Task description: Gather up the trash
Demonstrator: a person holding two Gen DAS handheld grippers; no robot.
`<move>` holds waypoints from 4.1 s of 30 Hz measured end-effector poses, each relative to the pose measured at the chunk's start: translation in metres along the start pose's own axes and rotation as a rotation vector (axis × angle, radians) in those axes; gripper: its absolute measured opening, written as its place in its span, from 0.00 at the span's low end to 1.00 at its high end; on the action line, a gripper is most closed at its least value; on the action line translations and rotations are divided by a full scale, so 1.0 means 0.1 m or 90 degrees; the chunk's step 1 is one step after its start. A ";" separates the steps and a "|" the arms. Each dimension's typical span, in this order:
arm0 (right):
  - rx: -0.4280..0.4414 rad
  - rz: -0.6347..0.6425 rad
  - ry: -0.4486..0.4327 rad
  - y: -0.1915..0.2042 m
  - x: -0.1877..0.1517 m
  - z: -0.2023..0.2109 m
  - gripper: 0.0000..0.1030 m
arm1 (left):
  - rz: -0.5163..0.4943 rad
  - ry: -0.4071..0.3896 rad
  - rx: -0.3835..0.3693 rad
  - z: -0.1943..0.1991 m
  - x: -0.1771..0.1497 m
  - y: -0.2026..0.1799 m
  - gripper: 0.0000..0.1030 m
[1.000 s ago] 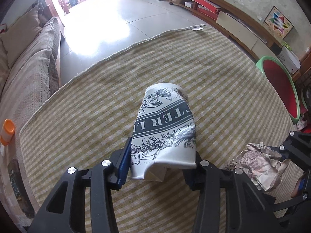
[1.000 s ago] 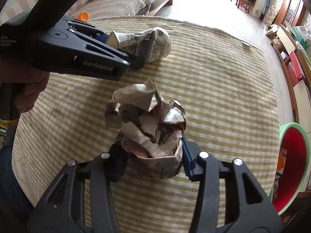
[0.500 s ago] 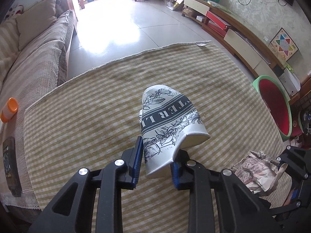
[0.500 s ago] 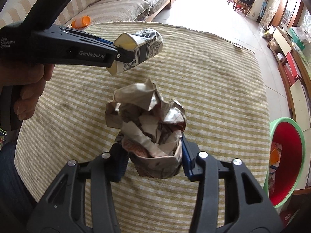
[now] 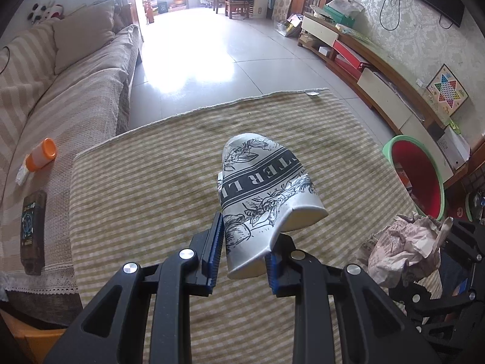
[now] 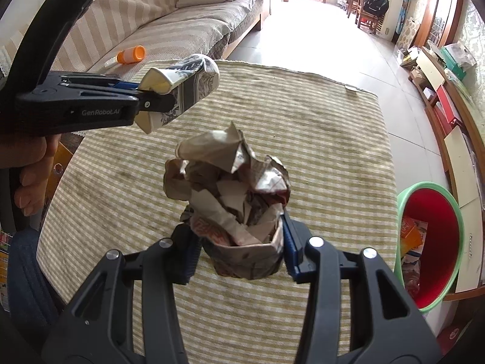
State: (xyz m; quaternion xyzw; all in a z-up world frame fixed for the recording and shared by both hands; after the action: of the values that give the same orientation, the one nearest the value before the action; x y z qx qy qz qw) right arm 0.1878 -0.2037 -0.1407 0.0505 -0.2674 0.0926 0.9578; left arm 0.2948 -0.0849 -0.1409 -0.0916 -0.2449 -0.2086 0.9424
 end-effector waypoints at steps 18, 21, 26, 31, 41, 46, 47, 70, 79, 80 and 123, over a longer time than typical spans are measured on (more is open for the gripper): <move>-0.008 -0.102 -0.100 -0.63 -0.15 0.93 0.43 | 0.013 -0.086 -0.017 0.93 -0.23 -0.63 0.22; -0.020 -0.123 -0.111 -0.81 -0.19 1.03 0.43 | -0.001 -0.090 -0.033 0.97 -0.20 -0.85 0.22; -0.039 -0.169 -0.127 -1.23 -0.27 1.17 0.43 | -0.027 -0.093 -0.056 0.96 -0.09 -1.23 0.22; -0.059 -0.208 -0.134 -1.63 -0.39 1.26 0.43 | -0.052 -0.091 -0.087 0.90 0.05 -1.60 0.22; -0.097 -0.268 -0.139 -2.30 -0.66 1.41 0.43 | -0.106 -0.080 -0.148 0.70 0.29 -2.40 0.22; -0.114 -0.295 -0.138 -2.61 -0.79 1.44 0.43 | -0.138 -0.068 -0.174 0.54 0.37 -2.82 0.22; -0.115 -0.301 -0.137 -2.66 -0.81 1.44 0.43 | -0.143 -0.065 -0.179 0.51 0.38 -2.91 0.22; -0.117 -0.368 -0.117 -3.38 -1.07 1.15 0.43 | -0.174 0.006 -0.208 -0.22 0.58 -3.75 0.23; -0.104 -0.357 -0.104 -3.36 -1.00 1.02 0.43 | -0.158 0.002 -0.200 -0.23 0.59 -3.60 0.32; -0.103 -0.355 -0.104 -3.36 -0.99 1.01 0.43 | -0.155 0.001 -0.199 -0.23 0.59 -3.57 0.32; -0.130 -0.185 -0.155 -1.36 -0.09 1.44 0.95 | 0.032 -0.150 -0.019 1.21 -0.19 -1.24 0.92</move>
State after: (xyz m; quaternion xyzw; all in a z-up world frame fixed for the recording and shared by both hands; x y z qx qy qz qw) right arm 0.1356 -0.3586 -0.0295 0.0019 -0.3790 -0.0810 0.9219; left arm 0.1744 -0.1561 -0.0373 -0.1357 -0.3484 -0.1764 0.9105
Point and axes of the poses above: each gripper's, at about its wrist camera, not at the fingertips, and z roughly against the way its jaws point, y to its left, x to its top, the point moved 4 cm from there along -z, roughly the way its jaws point, and after that the axes turned 2 degrees about z, right-handed, at the moved point
